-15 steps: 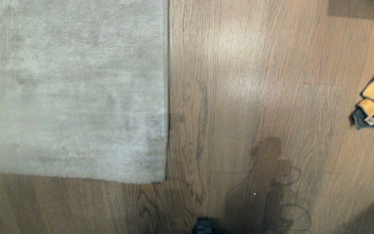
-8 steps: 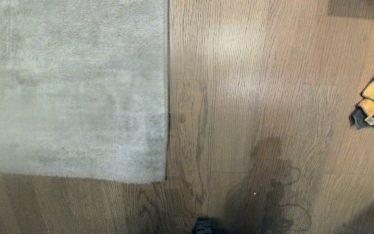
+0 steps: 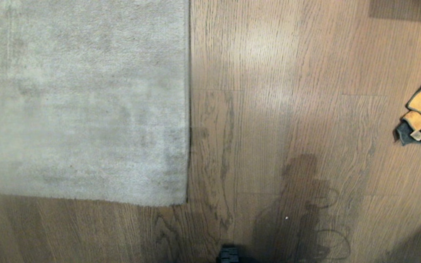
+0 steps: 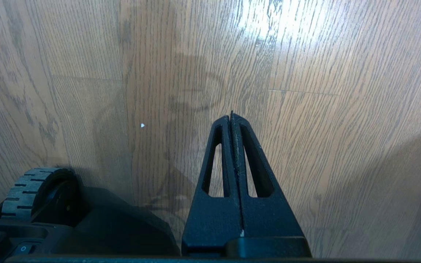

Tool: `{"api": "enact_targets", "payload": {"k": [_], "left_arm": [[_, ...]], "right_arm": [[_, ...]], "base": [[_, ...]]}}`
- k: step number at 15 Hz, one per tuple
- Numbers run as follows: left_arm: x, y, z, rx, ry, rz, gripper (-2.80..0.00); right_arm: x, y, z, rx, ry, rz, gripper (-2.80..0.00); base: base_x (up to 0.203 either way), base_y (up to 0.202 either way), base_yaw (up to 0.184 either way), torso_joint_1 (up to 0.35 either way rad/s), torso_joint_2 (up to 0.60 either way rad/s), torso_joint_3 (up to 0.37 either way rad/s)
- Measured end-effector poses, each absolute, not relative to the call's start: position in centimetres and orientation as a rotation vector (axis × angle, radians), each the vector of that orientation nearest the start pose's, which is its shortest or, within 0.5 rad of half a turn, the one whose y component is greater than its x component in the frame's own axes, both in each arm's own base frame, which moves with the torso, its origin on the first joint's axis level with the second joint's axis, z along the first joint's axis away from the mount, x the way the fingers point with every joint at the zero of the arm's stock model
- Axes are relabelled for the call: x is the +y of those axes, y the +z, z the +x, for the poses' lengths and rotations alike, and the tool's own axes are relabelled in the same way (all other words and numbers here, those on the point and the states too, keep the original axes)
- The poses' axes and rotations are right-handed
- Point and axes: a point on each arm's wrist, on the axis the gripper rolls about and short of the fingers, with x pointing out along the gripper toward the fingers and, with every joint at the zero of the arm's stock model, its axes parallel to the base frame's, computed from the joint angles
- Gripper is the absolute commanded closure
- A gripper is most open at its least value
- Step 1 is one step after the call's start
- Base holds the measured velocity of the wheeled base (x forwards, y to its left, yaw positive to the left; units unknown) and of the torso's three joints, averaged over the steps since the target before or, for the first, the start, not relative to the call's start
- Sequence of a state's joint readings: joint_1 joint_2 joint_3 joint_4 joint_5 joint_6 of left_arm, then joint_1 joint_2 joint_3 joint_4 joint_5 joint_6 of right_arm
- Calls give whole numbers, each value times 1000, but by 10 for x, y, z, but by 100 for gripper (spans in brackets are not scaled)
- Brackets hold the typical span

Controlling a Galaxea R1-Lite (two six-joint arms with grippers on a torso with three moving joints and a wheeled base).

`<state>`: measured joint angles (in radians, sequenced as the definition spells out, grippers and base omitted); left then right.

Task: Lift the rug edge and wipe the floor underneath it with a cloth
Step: Pick up the rag

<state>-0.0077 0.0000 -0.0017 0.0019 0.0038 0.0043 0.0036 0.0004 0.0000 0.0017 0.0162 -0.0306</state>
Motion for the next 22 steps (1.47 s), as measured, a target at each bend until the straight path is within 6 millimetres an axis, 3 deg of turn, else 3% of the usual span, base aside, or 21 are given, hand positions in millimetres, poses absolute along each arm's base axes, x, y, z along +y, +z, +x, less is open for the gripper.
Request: {"api": "enact_targets", "payload": {"k": [8,11,16,22], "left_arm": [[0,76,-23,0,-3,5,0],[0,76,-23,0,-3,4,0],[0,76,-23,0,-4,5,0],[0,76,-23,0,-3,5,0]], "right_arm": [[0,76,-22,10,22,-45,0],[0,85,-13,44,25,-49,0],[0,124,20,66,-20,-40,0],[-25,181,68,103,-334,-31,0]], "base": [[0,0,0,0,0,0],[0,0,0,0,0,0],[0,0,0,0,0,0],[0,0,0,0,0,0]]}}
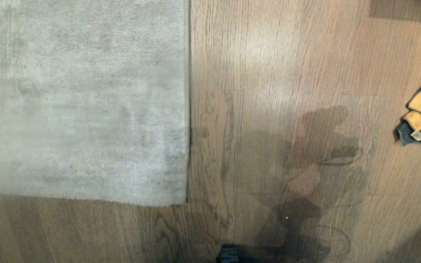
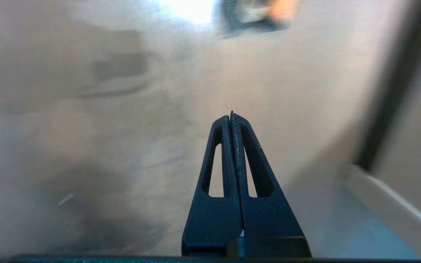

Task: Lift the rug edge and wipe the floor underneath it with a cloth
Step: Pick up the rag

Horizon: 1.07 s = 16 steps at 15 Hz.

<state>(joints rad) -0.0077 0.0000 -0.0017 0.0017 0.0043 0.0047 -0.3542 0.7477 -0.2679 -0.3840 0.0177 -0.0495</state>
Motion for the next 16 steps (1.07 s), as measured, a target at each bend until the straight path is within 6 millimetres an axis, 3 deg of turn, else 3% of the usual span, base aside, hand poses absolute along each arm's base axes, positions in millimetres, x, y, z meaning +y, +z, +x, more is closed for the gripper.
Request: {"api": "enact_targets", "payload": {"k": [6,7,16], "left_arm": [[0,76,-23,0,-4,5,0],[0,76,-23,0,-4,5,0],[0,76,-23,0,-3,5,0]], "right_arm": [[-60,206,104,159,-499,-2,0],[-64,208,111,163,-498,3,-280],[-112,211,178,232,-462,123,-280]], "base": [[0,0,0,0,0,0],[0,0,0,0,0,0],[0,0,0,0,0,0]]}}
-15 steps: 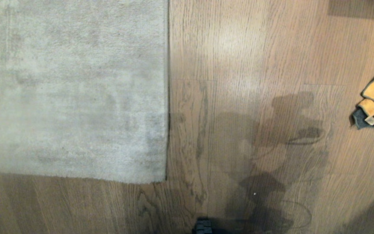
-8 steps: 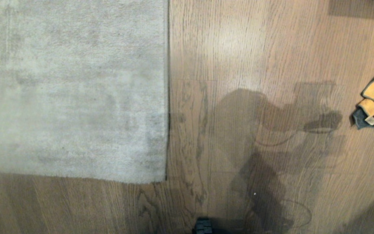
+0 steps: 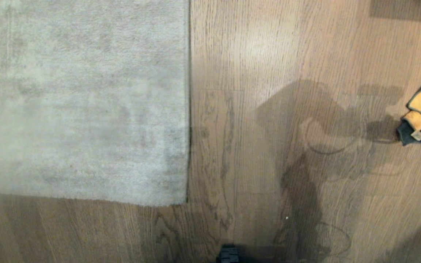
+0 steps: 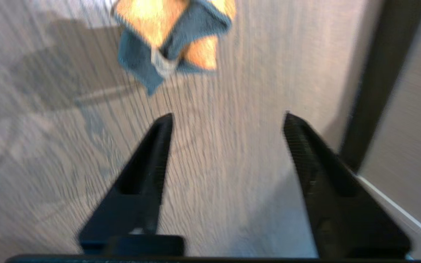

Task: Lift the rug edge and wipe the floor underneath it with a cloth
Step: Pick up the rag

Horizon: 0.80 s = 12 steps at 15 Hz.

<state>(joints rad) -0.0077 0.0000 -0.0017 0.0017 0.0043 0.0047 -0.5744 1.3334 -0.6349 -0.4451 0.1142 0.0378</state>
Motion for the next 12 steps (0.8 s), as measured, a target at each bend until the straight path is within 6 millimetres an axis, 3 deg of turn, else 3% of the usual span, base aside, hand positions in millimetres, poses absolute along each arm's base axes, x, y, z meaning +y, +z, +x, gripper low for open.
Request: {"api": "enact_targets", "payload": {"k": [6,12], "left_arm": [[0,76,-23,0,-4,4,0],[0,76,-23,0,-4,4,0]], "right_arm": [[-152,225,236,178,-328,305,-280],[-184,224,259,174,-267,344,-280]], "base": [[0,0,0,0,0,0],[0,0,0,0,0,0]]}}
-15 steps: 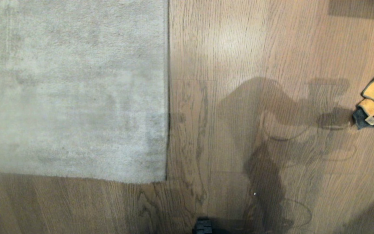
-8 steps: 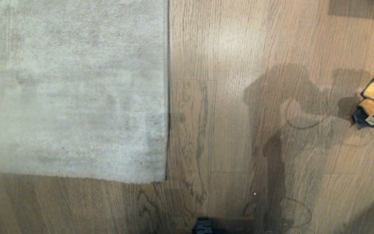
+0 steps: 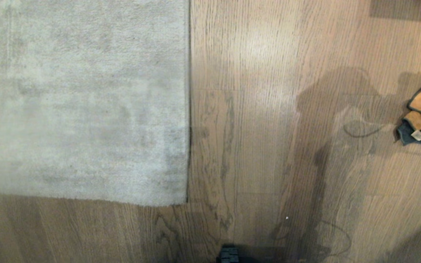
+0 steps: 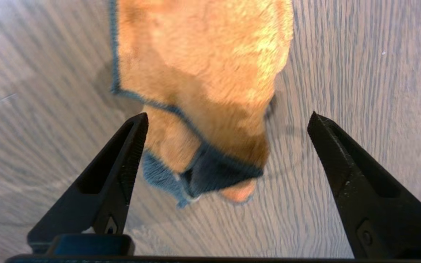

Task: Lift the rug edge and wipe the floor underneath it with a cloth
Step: Pick up the rag

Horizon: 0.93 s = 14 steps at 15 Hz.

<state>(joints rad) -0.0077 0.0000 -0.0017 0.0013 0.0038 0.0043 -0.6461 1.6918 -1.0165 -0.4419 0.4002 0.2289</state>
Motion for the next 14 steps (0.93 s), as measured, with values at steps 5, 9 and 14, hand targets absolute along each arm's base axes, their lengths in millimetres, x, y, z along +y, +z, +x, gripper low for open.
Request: {"api": "enact_targets", "payload": {"k": [5,9,14], "left_arm": [[0,76,-23,0,-3,5,0],[0,76,-23,0,-3,5,0],[0,76,-23,0,-3,5,0]], "right_arm": [[-192,213,267,195,-231,368,-280],[-191,211,270,195,-220,432,-280],[-190,212,276,156,-203,458,-280]], "base": [[0,0,0,0,0,0],[0,0,0,0,0,0],[0,0,0,0,0,0]]}}
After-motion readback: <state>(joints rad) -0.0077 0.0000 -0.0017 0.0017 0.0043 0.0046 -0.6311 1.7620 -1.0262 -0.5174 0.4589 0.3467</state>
